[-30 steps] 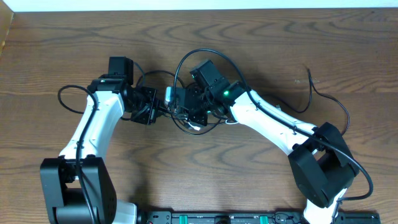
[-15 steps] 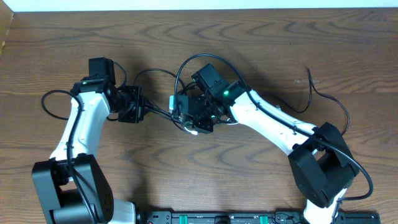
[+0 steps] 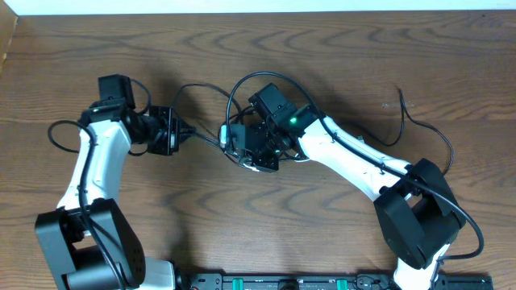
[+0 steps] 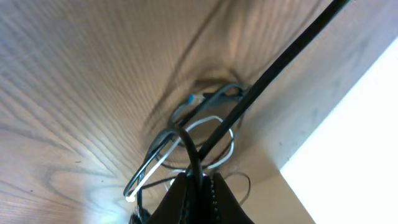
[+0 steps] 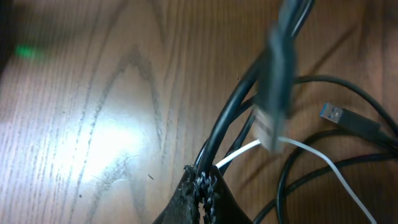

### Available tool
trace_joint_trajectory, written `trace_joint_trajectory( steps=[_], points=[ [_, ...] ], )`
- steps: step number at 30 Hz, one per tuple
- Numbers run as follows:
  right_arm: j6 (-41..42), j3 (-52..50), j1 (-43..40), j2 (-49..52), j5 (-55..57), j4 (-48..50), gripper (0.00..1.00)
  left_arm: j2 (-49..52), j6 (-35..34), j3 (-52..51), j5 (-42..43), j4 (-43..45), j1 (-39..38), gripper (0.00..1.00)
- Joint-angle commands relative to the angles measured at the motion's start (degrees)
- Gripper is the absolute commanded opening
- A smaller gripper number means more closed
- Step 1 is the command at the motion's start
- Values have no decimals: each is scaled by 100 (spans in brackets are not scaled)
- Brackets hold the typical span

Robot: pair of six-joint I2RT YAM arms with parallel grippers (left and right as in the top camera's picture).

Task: Untangle cables

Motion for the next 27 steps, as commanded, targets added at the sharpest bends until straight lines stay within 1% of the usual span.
trace_joint_trajectory(
  steps=[1, 4, 7, 12, 13, 15, 16, 18, 20, 22, 26, 27],
  points=[
    [-74, 42, -13, -31, 87, -31, 1, 83, 627, -11, 509, 31, 199, 8],
    [-74, 37, -11, -31, 87, -33, 1, 83, 855, -11, 503, 28, 258, 8],
    [-74, 37, -11, -31, 87, -31, 1, 83, 1248, -11, 498, 31, 260, 8],
    [-74, 37, -13, -31, 90, -28, 1, 83, 2234, -11, 452, 15, 258, 8],
    [-72, 37, -13, -31, 85, -28, 3, 83, 2391, -11, 402, -11, 254, 8],
    [-42, 37, -2, -31, 87, -28, 30, 83, 2566, -11, 155, -136, 236, 8],
    [35, 37, 0, -31, 85, -22, 40, 83, 2605, -11, 11, -212, 232, 8],
    [199, 37, -2, -31, 87, 42, 41, 83, 2769, -11, -328, -341, 201, 8],
    [603, 37, -7, -31, 87, 188, 42, 83, 2868, -11, -627, -424, 166, 8],
    [1217, 37, -20, -31, 87, 398, 45, 83, 2918, -13, -874, -494, 127, 8],
    [2758, 37, -42, -26, 92, 911, 37, 83, 3023, -15, -1329, -544, 22, 8],
    [3123, 37, -42, -20, 92, 1049, 37, 83, 3021, -37, -1486, -551, -22, 8]
  ],
)
